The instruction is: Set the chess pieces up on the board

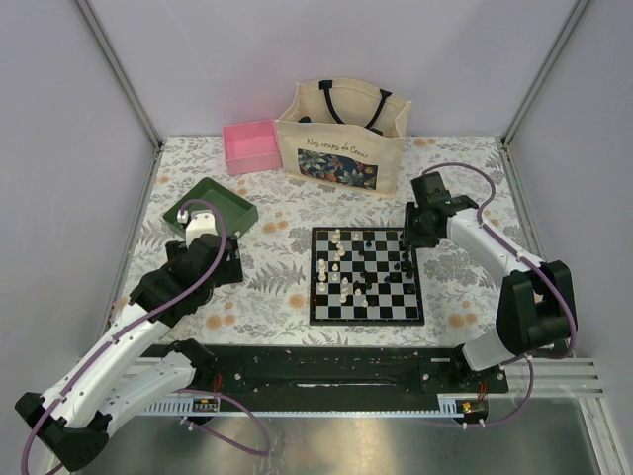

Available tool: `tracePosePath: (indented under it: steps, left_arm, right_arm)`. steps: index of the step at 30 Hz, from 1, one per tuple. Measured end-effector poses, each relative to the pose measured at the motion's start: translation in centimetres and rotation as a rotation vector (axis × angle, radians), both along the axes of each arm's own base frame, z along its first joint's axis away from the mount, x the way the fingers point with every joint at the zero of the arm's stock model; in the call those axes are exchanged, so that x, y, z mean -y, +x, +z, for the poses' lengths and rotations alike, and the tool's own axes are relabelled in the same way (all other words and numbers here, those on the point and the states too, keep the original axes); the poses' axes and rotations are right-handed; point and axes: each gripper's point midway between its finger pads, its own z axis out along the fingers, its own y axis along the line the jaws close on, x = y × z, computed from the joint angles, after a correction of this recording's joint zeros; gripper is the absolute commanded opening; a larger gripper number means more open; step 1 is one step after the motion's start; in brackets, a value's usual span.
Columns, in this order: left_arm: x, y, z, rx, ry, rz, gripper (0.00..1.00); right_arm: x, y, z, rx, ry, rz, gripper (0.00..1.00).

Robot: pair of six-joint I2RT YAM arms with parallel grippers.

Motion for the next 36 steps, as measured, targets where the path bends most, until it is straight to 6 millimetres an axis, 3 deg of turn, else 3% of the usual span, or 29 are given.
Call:
tracePosePath:
  steps: [5,15,36]
  left_arm:
    - [0.0,0.0,0.0,0.000,0.000,0.000,0.99]
    - [0.0,0.0,0.0,-0.001,0.000,0.000,0.99]
    - [0.1,0.0,0.0,-0.003,0.001,-0.005,0.99]
  right_arm:
    - [0.1,-0.7,0.6,0.015,0.008,0.002,0.43]
    - [0.8,-3.7,-2.5,-0.085,-0.009,-0.003,0.44]
    - [0.0,-4.0,-2.1,-0.065,0.045,0.010,0.43]
